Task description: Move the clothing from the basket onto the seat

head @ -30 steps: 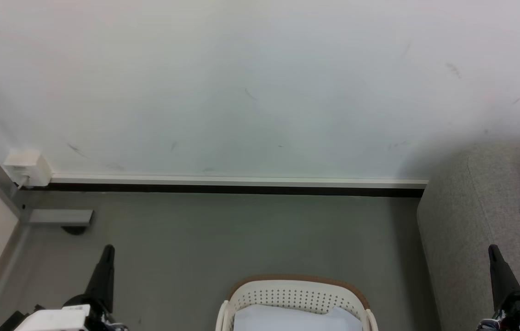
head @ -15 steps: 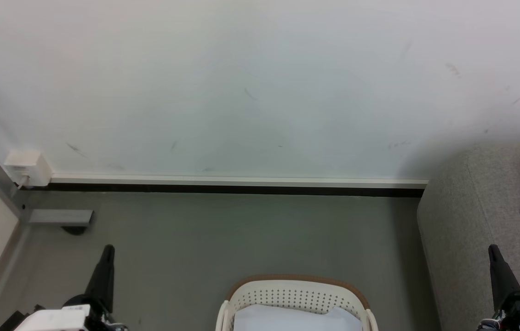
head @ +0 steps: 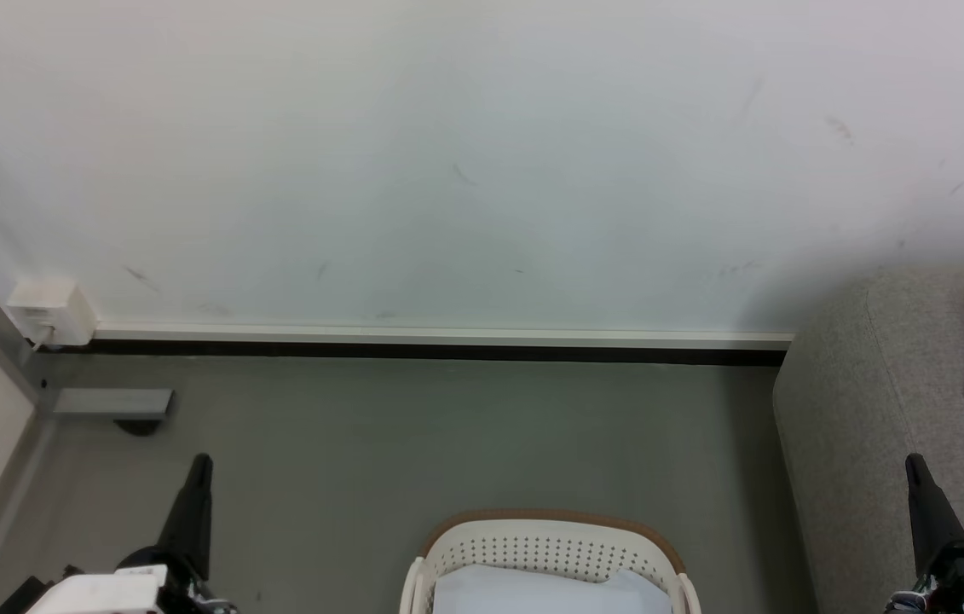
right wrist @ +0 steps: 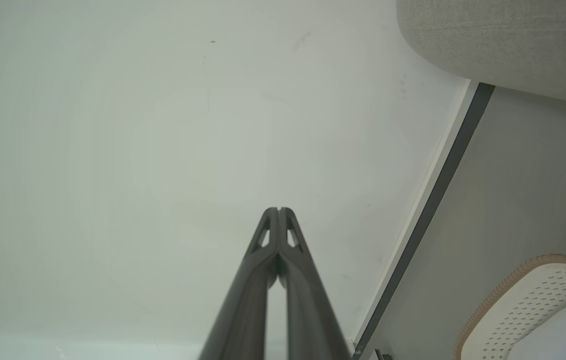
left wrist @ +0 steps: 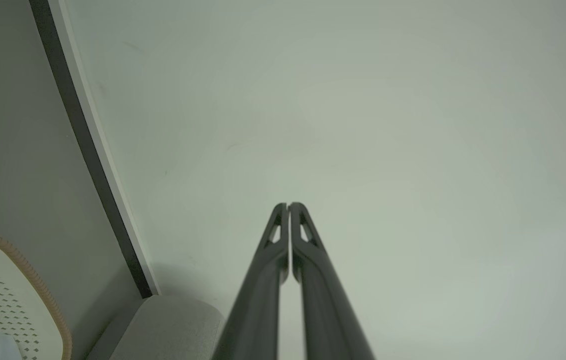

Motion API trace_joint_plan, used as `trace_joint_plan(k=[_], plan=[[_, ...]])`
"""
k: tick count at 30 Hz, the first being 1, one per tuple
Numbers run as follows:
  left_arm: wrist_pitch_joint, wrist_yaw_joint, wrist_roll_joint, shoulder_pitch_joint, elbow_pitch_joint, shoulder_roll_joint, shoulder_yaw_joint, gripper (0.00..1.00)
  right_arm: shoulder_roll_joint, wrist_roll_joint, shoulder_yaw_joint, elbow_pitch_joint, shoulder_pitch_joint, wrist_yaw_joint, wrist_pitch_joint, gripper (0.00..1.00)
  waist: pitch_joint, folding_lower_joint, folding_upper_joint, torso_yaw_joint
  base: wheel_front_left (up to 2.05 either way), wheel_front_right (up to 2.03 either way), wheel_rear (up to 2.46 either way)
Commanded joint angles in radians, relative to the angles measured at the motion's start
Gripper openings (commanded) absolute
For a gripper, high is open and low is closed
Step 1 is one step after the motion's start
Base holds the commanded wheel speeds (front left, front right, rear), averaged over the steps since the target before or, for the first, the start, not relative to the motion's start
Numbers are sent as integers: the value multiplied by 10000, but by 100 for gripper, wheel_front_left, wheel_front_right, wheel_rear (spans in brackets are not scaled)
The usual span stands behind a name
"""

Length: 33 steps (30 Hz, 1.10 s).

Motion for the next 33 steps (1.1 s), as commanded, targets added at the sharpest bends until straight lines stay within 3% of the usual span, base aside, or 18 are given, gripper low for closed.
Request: trace_joint_plan(k=[1,33], plan=[[34,-51,-140,-72,-29,19,20,0,3,-91,-41,-20,-122,-25,41,0,0,0,-1,0,0,0,0],[33,-51,-140,-72,-28,21,20,0,6,-95,-44,-20,-123,-25,40,0,0,0,-1,0,0,0,0]])
